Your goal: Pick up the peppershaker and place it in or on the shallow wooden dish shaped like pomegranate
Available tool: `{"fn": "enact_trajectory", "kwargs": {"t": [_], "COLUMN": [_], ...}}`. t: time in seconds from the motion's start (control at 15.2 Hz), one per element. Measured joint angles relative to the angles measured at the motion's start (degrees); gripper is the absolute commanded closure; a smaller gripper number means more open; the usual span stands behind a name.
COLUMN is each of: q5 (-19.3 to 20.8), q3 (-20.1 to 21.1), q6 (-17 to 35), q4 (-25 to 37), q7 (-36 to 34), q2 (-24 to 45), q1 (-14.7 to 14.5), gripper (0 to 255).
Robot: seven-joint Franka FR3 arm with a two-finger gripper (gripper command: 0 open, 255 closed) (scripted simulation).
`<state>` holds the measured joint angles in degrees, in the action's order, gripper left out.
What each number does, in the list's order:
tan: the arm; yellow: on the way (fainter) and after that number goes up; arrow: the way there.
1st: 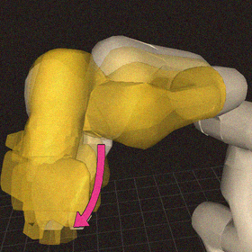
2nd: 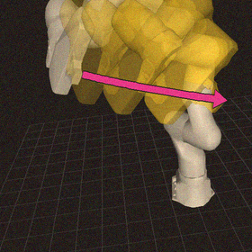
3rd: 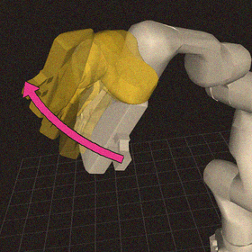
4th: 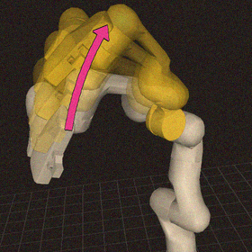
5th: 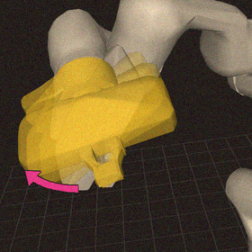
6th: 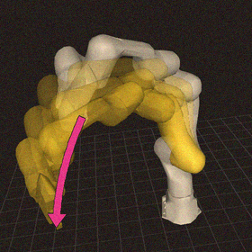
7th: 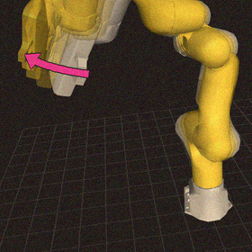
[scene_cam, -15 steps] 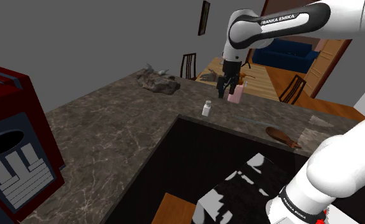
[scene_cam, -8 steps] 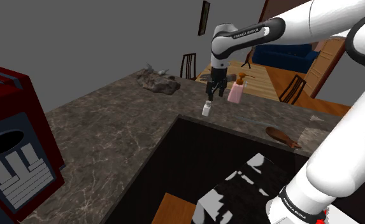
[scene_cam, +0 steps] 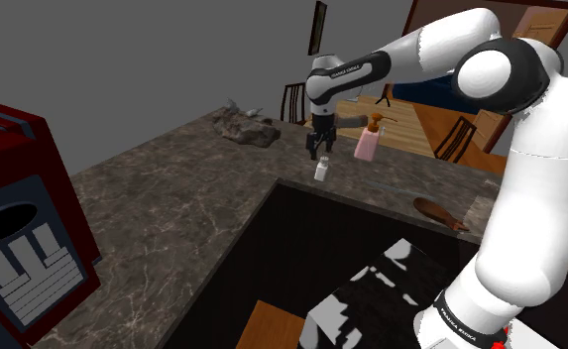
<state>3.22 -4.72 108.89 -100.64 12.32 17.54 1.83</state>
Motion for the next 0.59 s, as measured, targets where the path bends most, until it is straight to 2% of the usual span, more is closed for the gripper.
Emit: {"fn": "enact_trajectory", "kwargs": {"t": [0.13, 0.59], "q5": [0.1, 0.3], "q3": [-0.1, -0.2], "q6": [-0.1, 4.8], "q4": [3.3, 0.2], "q7": [0.3, 0.2], "q2": [3.4, 5.3], "q1": [0.2, 0.4], "gripper": [0, 0]}}
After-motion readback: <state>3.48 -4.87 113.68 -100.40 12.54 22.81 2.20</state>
